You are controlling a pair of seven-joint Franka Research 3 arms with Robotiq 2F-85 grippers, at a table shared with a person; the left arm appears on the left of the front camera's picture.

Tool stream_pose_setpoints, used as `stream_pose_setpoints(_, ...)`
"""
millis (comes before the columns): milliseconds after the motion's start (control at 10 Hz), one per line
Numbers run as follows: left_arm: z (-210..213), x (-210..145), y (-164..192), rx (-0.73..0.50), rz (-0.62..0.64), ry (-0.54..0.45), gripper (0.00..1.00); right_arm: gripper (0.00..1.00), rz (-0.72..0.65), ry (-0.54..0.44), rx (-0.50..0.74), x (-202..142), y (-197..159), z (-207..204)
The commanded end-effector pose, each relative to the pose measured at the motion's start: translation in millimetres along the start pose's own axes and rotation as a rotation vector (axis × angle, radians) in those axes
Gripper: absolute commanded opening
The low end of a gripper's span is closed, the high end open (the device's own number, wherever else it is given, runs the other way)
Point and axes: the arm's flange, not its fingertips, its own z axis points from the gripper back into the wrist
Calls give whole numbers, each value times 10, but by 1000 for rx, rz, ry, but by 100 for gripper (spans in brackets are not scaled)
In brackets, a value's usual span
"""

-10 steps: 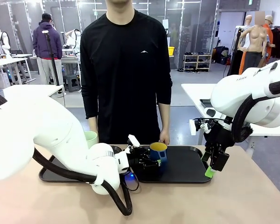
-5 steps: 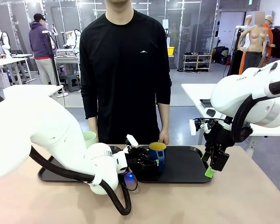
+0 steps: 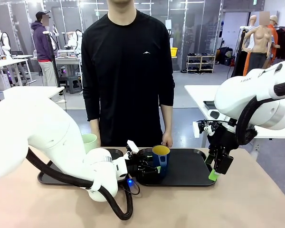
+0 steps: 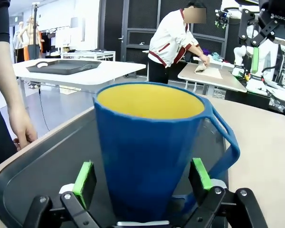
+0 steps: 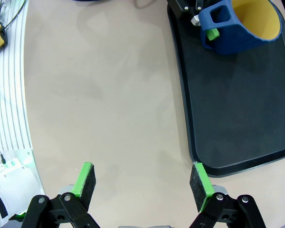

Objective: Sort and store the cups by type.
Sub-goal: Pick up the Handle plastic cup and place it into the empty Flat Tray.

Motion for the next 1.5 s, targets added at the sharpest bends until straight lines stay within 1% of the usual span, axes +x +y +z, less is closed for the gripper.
stream_pose_setpoints(0,14,-254,-481,32,-48,-1,100,100,-4,-5,-10,-16,17,-4)
stream_pose_setpoints(800,159,-218,-706,56,-77,19,100,100,-4,-5,-10,-16,17,-4)
stream_pose_setpoints(1400,392,-204,-862,103,-87,75,100,100,-4,-5,-10,-16,17,-4)
